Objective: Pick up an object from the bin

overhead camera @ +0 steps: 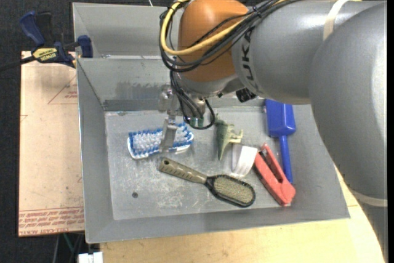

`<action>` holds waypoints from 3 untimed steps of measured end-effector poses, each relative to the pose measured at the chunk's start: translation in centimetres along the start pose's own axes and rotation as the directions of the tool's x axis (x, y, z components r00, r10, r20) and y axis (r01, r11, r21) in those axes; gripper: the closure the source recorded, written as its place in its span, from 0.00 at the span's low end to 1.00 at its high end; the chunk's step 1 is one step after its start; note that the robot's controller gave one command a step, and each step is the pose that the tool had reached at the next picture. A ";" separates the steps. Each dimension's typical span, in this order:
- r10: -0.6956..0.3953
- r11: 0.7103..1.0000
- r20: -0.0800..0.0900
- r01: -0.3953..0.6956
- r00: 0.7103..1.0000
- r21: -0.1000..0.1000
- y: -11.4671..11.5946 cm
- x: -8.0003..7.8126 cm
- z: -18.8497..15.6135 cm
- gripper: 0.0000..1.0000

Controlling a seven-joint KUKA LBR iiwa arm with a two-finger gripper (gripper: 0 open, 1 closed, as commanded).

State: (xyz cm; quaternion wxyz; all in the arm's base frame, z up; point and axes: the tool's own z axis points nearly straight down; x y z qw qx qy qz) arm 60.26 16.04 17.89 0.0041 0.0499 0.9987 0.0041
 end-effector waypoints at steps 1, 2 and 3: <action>0.000 1.000 0.005 0.000 1.000 -0.002 0.0 -0.1 -3.1 0.00; 0.006 1.000 0.012 -0.006 1.000 -0.005 -0.7 0.2 -4.2 0.00; -0.071 0.997 0.017 0.071 0.997 -0.007 3.4 -2.2 -6.3 0.00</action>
Offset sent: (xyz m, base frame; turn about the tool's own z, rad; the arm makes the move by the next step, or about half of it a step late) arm -0.0192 -0.0343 -0.0131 0.0297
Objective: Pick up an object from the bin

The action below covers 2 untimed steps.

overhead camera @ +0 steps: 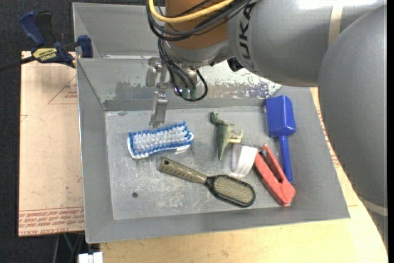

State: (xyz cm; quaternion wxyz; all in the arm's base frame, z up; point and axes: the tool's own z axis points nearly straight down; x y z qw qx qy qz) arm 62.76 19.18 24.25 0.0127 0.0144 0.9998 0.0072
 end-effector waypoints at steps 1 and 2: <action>-0.125 0.992 -0.007 0.125 0.992 0.003 -4.3 2.8 9.5 0.00; -0.035 0.999 0.004 0.035 0.999 -0.002 -1.9 1.0 8.7 0.00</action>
Offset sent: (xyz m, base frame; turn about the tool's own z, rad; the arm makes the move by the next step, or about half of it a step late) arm 0.0004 -0.0072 -0.0717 0.0072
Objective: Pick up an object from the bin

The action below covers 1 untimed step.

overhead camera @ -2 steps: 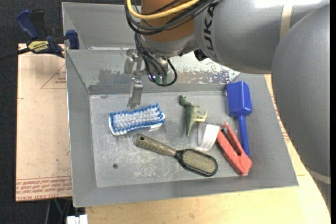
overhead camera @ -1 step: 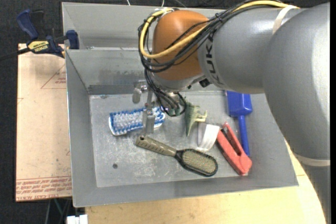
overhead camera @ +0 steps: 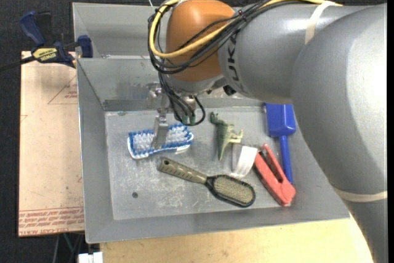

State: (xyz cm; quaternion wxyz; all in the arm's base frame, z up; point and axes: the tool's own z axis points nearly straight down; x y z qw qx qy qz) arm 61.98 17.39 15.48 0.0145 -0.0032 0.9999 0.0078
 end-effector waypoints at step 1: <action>-0.038 0.999 -0.020 0.039 0.999 0.007 -1.3 1.4 8.8 0.00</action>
Offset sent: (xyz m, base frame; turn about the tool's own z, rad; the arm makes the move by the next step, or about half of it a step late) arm -0.0620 -0.0003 -0.0693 -0.3454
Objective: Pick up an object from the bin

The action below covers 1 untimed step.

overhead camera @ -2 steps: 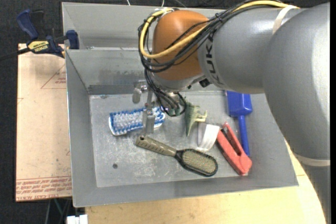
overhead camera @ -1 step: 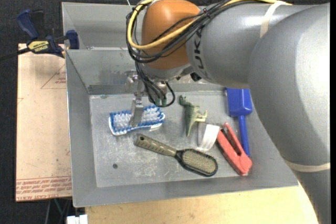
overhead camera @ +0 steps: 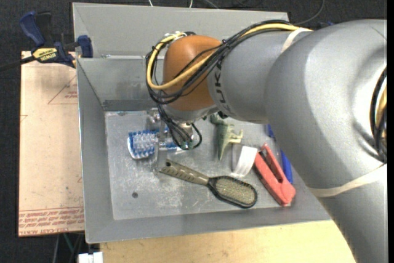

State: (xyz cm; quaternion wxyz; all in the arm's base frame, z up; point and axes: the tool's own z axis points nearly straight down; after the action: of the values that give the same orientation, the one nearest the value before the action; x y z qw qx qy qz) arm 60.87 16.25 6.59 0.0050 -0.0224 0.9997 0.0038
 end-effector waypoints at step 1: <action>-0.299 0.954 0.030 0.299 0.954 -0.002 1.4 5.0 -2.1 0.00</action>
Offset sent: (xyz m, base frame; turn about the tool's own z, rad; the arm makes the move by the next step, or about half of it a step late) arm 0.0028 -0.0124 0.1876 0.0064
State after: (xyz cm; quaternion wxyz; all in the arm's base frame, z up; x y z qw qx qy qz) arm 55.77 17.46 8.61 0.0201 -0.1735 0.9846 0.0068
